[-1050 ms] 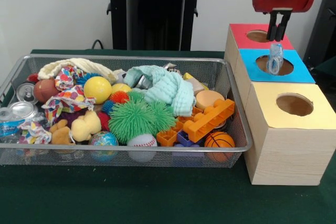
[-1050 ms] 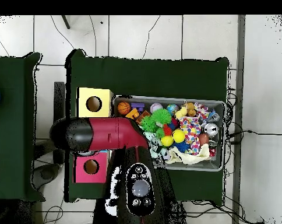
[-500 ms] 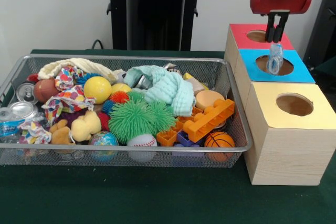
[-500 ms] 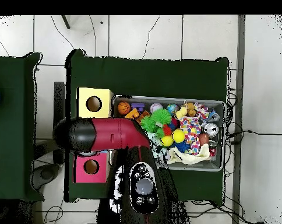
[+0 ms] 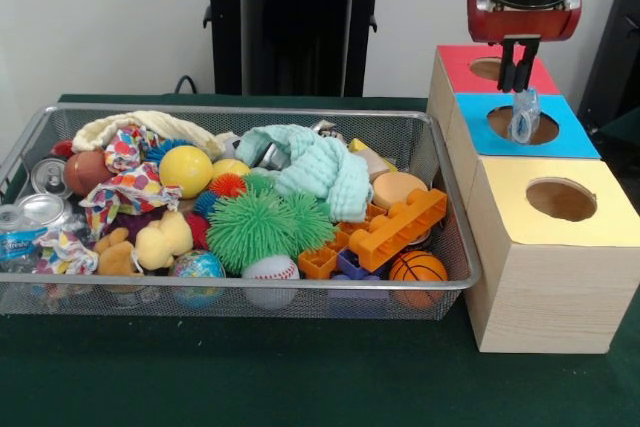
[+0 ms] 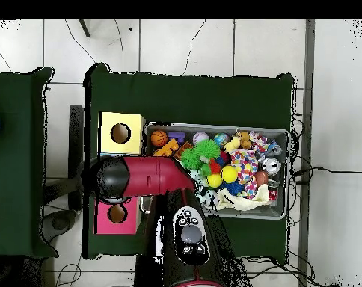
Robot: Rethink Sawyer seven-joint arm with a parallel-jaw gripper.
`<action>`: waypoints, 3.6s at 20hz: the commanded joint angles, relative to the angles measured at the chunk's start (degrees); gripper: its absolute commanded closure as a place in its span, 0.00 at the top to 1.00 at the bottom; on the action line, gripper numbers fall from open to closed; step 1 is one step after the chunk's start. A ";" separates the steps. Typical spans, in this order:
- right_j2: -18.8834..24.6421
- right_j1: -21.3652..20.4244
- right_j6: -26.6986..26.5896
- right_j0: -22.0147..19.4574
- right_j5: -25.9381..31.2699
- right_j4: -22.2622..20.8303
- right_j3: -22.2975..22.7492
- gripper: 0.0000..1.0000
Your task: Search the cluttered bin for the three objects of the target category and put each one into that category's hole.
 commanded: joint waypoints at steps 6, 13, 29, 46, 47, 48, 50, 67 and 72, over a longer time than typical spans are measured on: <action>7.49 4.83 -1.13 -3.26 -10.15 -3.03 5.04 0.00; 8.31 6.21 -1.40 -3.93 -12.93 -4.93 4.71 0.00; 7.07 12.18 1.14 -6.89 -21.66 -8.84 4.58 0.00; 10.08 3.56 0.21 -8.81 -9.29 -7.42 6.35 0.00; 10.38 2.34 0.47 -8.83 -7.88 -6.67 6.66 0.00; 10.68 1.12 0.73 -8.85 -6.47 -5.93 6.97 0.00; 11.69 -0.58 0.74 -9.08 -4.01 -4.76 7.11 0.00; 10.79 -1.74 -5.21 -13.68 3.41 -8.07 0.87 0.00; 11.50 1.42 -12.26 -18.54 3.73 -13.40 -3.41 0.00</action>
